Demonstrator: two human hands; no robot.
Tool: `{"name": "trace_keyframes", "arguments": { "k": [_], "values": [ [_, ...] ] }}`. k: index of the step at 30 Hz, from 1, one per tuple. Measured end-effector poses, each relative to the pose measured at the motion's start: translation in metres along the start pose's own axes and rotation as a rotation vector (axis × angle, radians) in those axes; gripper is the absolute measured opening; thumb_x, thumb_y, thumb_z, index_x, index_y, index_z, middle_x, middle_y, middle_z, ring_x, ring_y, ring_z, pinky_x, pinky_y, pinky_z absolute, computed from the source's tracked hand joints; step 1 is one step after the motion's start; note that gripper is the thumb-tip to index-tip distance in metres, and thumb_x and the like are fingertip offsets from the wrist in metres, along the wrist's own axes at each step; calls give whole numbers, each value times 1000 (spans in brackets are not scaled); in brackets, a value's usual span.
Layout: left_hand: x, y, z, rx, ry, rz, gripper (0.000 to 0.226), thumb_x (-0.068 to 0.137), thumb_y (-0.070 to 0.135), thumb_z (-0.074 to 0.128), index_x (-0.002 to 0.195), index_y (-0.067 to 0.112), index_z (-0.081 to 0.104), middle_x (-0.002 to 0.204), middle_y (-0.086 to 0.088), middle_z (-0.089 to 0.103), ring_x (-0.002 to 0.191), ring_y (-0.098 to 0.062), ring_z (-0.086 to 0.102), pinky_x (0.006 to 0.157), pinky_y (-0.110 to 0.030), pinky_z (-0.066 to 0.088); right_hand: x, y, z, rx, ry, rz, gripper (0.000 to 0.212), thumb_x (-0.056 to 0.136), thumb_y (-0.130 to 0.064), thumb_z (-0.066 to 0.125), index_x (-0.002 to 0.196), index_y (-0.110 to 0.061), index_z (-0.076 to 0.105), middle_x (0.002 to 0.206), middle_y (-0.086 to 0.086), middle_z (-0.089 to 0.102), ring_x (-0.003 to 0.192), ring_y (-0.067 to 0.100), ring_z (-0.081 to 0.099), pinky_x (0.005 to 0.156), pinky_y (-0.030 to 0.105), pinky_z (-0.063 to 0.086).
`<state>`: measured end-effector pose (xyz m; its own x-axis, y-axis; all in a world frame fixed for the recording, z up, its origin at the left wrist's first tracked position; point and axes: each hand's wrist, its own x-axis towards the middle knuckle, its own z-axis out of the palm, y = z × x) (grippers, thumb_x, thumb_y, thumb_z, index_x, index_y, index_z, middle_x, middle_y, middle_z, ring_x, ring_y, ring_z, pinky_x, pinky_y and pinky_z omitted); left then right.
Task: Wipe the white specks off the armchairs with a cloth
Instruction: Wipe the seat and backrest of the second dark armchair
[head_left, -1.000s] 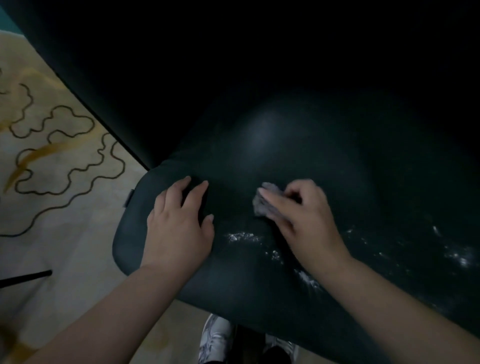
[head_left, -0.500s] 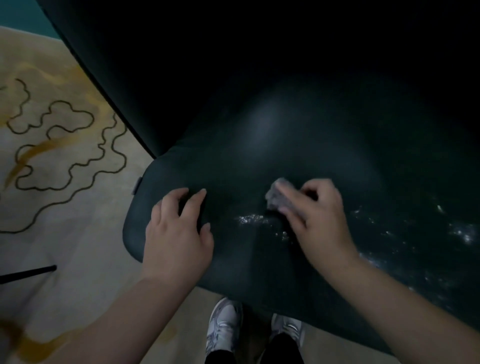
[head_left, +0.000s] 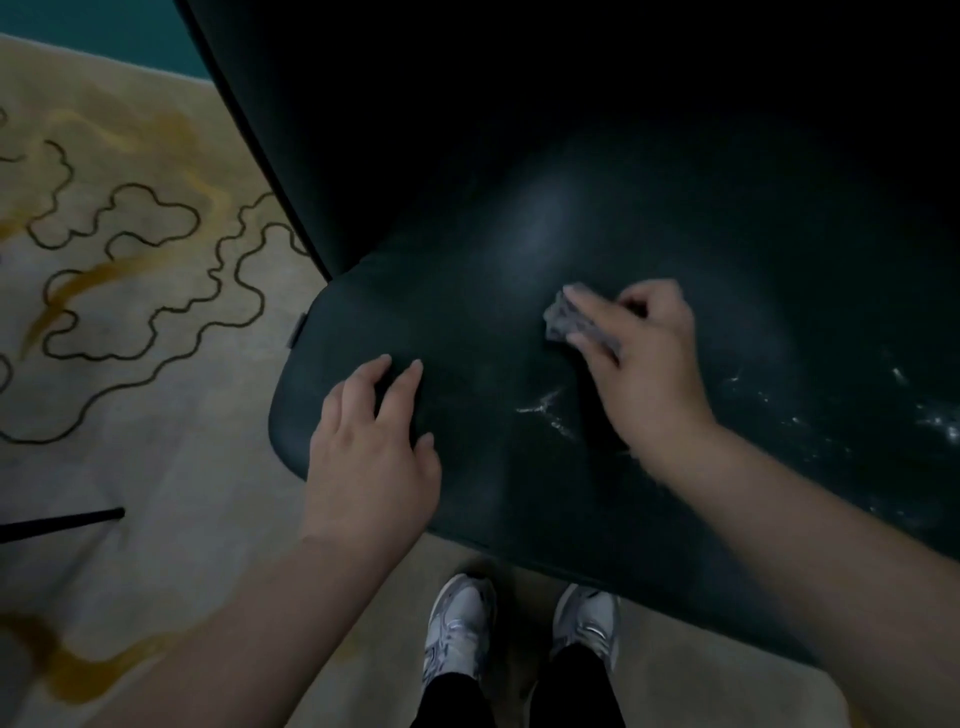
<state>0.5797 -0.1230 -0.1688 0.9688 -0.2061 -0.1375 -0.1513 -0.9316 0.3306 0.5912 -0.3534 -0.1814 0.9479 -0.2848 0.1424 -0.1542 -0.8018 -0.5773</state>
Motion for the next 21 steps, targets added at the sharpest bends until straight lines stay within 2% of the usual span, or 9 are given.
{"name": "trace_keyframes", "arguments": {
  "k": [2, 3, 5, 7, 9, 12, 14, 17, 21],
  "values": [
    [-2, 1, 1, -8, -1, -2, 63, 82, 22, 67, 141, 16, 46, 142, -10, 41, 129, -28, 33, 107, -42, 33, 6, -20, 16, 39, 39, 28, 25, 86, -24, 67, 110, -23, 68, 103, 3, 42, 99, 20, 46, 90, 28, 42],
    [-2, 1, 1, -9, -2, -4, 63, 82, 22, 67, 141, 16, 46, 142, -10, 41, 129, -28, 34, 107, -42, 33, 0, -32, 21, 68, -17, -35, 22, 85, -23, 67, 107, -24, 69, 103, 6, 45, 99, 28, 48, 87, 38, 45],
    [-2, 2, 1, -2, -5, -4, 63, 82, 22, 68, 141, 15, 47, 142, -10, 41, 129, -29, 34, 107, -43, 33, -27, -46, 25, -11, -158, -258, 27, 87, -22, 62, 112, -27, 69, 103, 12, 53, 94, 33, 50, 78, 44, 46],
    [-2, 2, 2, 1, 0, -3, 63, 81, 22, 68, 141, 15, 47, 142, -11, 41, 129, -30, 35, 106, -43, 33, -50, -38, 9, 6, -196, -300, 29, 87, -23, 58, 114, -27, 71, 97, 15, 56, 86, 34, 52, 70, 41, 47],
    [-2, 2, 2, -6, 1, -10, 63, 82, 23, 67, 141, 15, 47, 142, -10, 41, 129, -29, 34, 106, -43, 33, -54, -20, -7, 0, -186, -288, 28, 88, -24, 59, 114, -25, 71, 93, 15, 54, 84, 31, 51, 71, 40, 46],
    [-2, 4, 2, -11, 2, -14, 62, 82, 23, 66, 141, 15, 47, 142, -10, 41, 129, -28, 32, 106, -43, 33, -26, 0, -6, 14, -13, -82, 28, 87, -22, 66, 114, -16, 70, 97, 7, 46, 90, 13, 43, 81, 34, 42],
    [-1, 6, 2, -15, 1, -21, 62, 82, 22, 66, 140, 15, 47, 142, -10, 41, 129, -28, 33, 105, -43, 34, -10, -13, 5, -6, 50, 33, 29, 86, -19, 68, 115, -19, 69, 101, 6, 44, 94, 13, 41, 85, 32, 41],
    [0, 11, 0, -15, -6, -10, 62, 81, 21, 67, 140, 13, 48, 142, -11, 42, 129, -30, 35, 105, -43, 34, -30, -34, 15, 13, -51, -103, 31, 86, -16, 64, 115, -27, 69, 101, 13, 51, 93, 31, 47, 80, 45, 44],
    [3, 15, 0, -8, -27, 15, 63, 82, 23, 67, 141, 14, 47, 144, -10, 41, 129, -30, 35, 105, -44, 35, -69, -12, -11, -25, -160, -293, 24, 88, -22, 65, 110, -25, 73, 92, 15, 55, 81, 33, 51, 67, 41, 48]
  ]
}}
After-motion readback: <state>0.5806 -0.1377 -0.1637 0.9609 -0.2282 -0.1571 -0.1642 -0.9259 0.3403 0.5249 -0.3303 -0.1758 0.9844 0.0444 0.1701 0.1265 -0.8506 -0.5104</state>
